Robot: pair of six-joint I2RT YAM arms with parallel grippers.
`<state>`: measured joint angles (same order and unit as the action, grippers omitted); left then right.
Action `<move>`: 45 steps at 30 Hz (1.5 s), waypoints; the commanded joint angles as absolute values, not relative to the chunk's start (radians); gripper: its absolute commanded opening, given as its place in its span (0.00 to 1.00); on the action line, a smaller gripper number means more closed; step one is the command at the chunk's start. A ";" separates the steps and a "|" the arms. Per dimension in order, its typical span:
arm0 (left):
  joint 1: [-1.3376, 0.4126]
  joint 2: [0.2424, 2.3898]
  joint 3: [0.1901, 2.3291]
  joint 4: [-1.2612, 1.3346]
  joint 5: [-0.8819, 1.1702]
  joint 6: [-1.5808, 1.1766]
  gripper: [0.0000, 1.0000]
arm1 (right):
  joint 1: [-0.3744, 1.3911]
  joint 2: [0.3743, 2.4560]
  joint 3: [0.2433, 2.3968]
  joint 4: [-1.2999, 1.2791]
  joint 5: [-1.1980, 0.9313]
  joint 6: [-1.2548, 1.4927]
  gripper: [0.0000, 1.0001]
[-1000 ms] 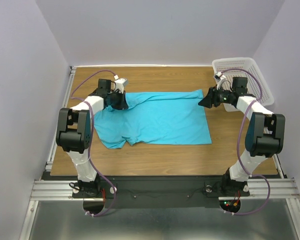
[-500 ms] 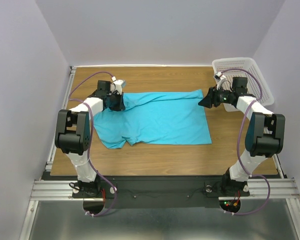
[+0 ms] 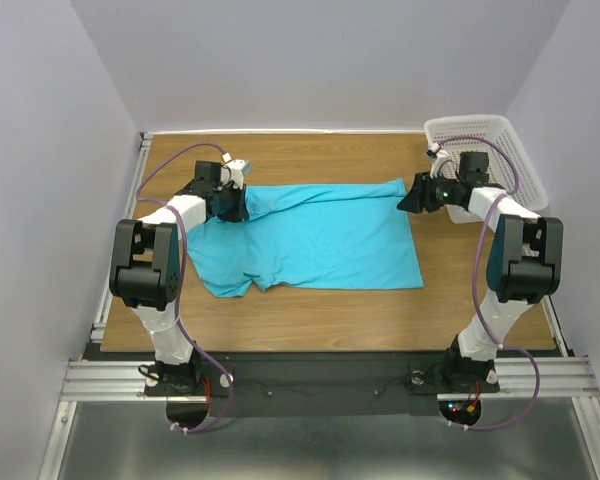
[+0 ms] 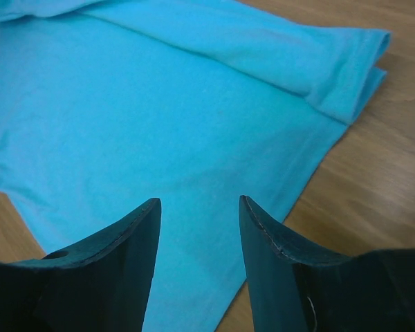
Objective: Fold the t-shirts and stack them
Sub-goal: Fold the tshirt
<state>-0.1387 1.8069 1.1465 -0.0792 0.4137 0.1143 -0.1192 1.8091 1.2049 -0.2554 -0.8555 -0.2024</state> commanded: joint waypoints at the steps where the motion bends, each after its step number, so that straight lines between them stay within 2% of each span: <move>1: -0.144 1.779 1.144 -0.086 0.419 0.118 0.00 | -0.078 1.847 1.330 -0.235 -0.688 -0.123 0.55; 6: -0.143 1.781 1.140 -0.087 0.413 0.124 0.00 | -0.037 1.936 1.512 -0.250 -0.461 -0.092 0.57; 12: -0.143 1.790 1.147 -0.087 0.417 0.121 0.00 | -0.025 2.083 1.698 -0.327 -0.361 -0.095 0.57; 22: -0.144 1.795 1.150 -0.089 0.419 0.126 0.00 | -0.021 2.209 1.813 -0.385 -0.365 -0.091 0.48; 31: -0.144 1.796 1.150 -0.091 0.419 0.124 0.00 | -0.021 2.256 1.835 -0.402 -0.370 -0.098 0.46; 32: -0.144 1.796 1.150 -0.092 0.420 0.126 0.00 | -0.018 2.260 1.838 -0.402 -0.373 -0.101 0.42; 41: -0.143 1.801 1.150 -0.094 0.419 0.126 0.00 | -0.018 2.258 1.842 -0.402 -0.422 -0.117 0.21; 45: -0.144 1.802 1.151 -0.092 0.416 0.127 0.00 | -0.018 2.232 1.824 -0.400 -0.420 -0.140 0.04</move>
<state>-0.1387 1.8072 1.1461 -0.0807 0.4133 0.1150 -0.0246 2.2616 1.8057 -0.4114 -0.4026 -0.1116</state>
